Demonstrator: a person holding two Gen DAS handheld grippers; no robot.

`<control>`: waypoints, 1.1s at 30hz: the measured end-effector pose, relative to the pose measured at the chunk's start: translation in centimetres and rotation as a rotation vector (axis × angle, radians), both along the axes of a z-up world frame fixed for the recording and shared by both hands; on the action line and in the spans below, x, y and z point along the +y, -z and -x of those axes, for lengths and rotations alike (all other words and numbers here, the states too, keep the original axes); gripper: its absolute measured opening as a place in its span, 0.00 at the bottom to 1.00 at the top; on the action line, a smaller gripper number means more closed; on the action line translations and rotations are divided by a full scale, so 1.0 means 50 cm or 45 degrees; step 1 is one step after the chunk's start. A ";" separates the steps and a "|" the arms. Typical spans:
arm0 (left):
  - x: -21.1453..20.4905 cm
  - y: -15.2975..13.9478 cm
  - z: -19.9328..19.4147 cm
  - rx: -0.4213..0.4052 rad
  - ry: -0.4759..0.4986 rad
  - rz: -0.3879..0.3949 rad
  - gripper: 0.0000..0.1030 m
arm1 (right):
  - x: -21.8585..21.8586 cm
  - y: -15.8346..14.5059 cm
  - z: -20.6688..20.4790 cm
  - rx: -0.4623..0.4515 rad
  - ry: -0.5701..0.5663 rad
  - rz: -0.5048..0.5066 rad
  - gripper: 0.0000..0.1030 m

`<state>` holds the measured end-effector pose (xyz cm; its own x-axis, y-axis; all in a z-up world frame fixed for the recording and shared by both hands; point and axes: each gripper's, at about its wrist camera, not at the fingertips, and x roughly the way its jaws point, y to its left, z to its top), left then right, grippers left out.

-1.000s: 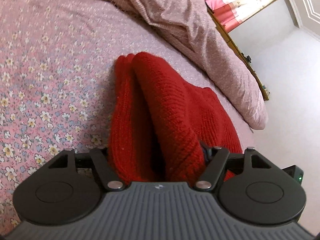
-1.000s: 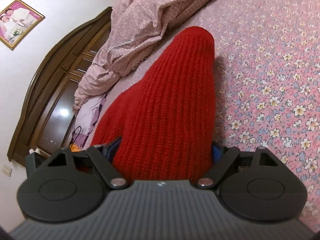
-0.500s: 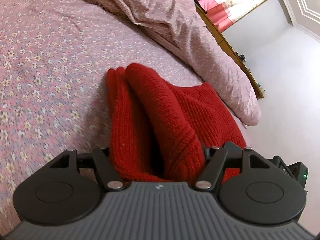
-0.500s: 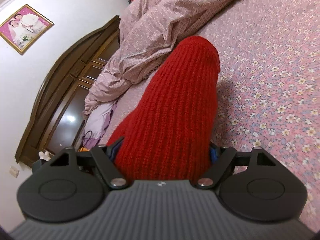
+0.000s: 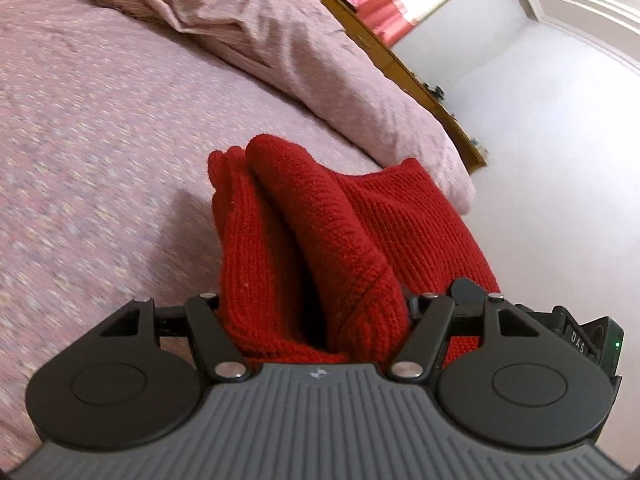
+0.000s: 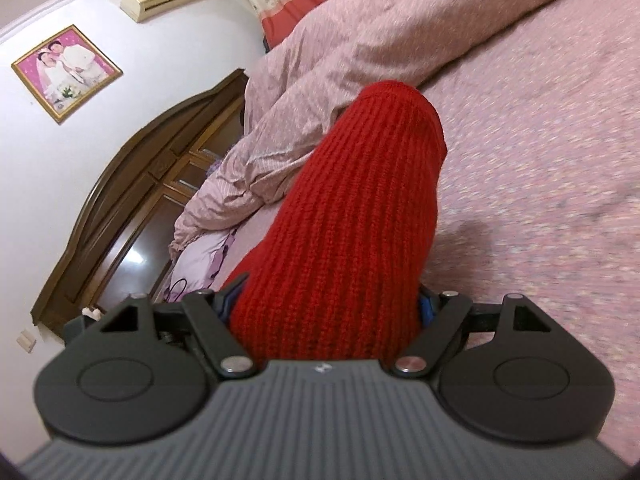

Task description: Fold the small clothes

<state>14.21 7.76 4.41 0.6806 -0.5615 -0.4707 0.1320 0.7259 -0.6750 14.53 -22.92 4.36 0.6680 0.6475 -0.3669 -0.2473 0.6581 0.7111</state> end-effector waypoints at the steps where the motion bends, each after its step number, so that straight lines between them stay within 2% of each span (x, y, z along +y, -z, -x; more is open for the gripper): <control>1: -0.011 0.001 0.006 0.000 0.012 -0.004 0.69 | -0.012 0.001 0.008 -0.006 0.005 0.004 0.78; 4: -0.042 0.022 0.012 0.026 0.035 -0.020 0.69 | -0.038 0.019 0.024 0.003 0.028 0.006 0.78; 10: -0.083 0.080 0.007 0.084 0.057 -0.162 0.69 | -0.055 0.094 0.023 0.102 0.067 0.059 0.78; 13: -0.077 0.095 0.015 0.077 0.062 -0.165 0.69 | -0.059 0.128 0.027 0.127 0.083 0.112 0.78; 16: -0.073 0.098 0.016 0.073 0.059 -0.184 0.70 | -0.062 0.148 0.030 0.154 0.100 0.103 0.81; 20: -0.082 0.085 0.032 0.026 0.040 -0.269 0.70 | -0.067 0.148 0.050 0.123 0.115 0.152 0.83; 28: -0.094 0.039 0.091 -0.085 0.005 -0.531 0.70 | -0.074 0.117 0.100 0.069 0.175 0.242 0.82; 33: -0.098 0.038 0.114 -0.093 -0.031 -0.611 0.71 | -0.070 0.090 0.151 -0.018 0.219 0.354 0.82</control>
<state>8.50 2.86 2.50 0.7316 -0.2761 -0.6233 0.1455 0.9565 -0.2530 7.00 -26.41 -0.15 0.7651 0.4011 -0.5037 -0.1246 0.8598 0.4952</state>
